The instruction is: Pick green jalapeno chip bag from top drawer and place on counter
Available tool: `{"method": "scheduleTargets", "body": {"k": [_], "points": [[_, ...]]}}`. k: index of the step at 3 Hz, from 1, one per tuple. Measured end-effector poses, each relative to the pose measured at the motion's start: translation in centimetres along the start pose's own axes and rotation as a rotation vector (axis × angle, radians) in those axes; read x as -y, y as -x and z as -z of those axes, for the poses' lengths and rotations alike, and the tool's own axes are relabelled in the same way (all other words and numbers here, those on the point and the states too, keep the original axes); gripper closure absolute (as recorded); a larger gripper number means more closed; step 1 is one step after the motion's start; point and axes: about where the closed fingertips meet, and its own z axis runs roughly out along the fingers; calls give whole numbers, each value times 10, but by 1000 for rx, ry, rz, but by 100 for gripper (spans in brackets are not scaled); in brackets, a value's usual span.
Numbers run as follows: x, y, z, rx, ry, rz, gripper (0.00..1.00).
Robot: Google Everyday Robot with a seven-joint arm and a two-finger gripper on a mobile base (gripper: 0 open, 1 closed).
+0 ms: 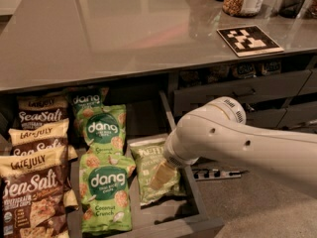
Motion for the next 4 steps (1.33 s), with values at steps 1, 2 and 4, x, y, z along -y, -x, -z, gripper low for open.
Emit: {"method": "scheduleTargets", "body": {"k": [1, 2, 4], "points": [[1, -5, -12, -4, 17, 22, 0], [-7, 6, -25, -3, 74, 129, 0], [-32, 26, -41, -21, 142, 264, 0]]}}
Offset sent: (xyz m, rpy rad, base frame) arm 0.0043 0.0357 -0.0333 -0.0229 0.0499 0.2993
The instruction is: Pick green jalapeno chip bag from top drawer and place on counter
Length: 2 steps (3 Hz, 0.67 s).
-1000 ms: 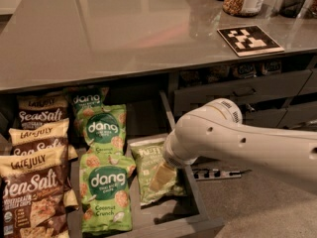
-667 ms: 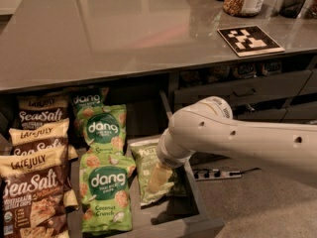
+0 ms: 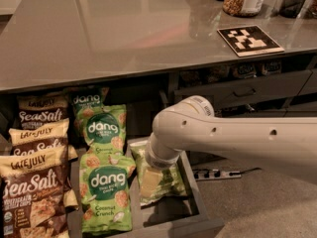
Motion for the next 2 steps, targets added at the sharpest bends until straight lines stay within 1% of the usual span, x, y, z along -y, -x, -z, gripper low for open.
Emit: {"method": "scheduleTargets", "body": {"k": [1, 2], "points": [[-6, -7, -22, -60, 60, -21, 0], [-6, -7, -22, -61, 60, -20, 0]]}}
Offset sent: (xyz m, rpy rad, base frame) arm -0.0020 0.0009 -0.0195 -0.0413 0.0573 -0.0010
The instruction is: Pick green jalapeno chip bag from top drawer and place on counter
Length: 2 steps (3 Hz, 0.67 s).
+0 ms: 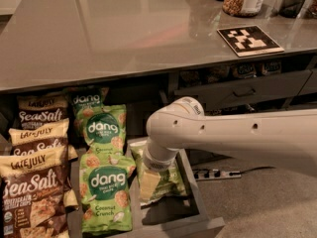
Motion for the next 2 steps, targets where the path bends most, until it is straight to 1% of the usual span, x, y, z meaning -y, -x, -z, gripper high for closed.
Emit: {"method": "scheduleTargets", "body": {"k": [1, 2], "points": [[2, -9, -10, -20, -6, -6, 0], [-3, -17, -21, -56, -33, 9, 0]]}}
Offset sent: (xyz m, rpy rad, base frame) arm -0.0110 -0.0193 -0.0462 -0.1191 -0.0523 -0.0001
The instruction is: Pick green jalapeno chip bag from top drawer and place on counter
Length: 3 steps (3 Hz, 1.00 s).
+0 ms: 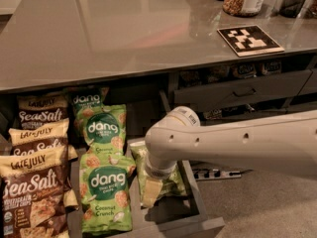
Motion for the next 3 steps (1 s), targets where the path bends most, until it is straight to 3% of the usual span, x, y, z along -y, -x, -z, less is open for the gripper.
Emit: {"method": "scheduleTargets", "body": {"k": [1, 2, 3], "points": [[-4, -5, -9, -40, -12, 24, 18], [-5, -5, -5, -46, -14, 28, 43], [-4, -2, 6, -46, -14, 28, 80]]}}
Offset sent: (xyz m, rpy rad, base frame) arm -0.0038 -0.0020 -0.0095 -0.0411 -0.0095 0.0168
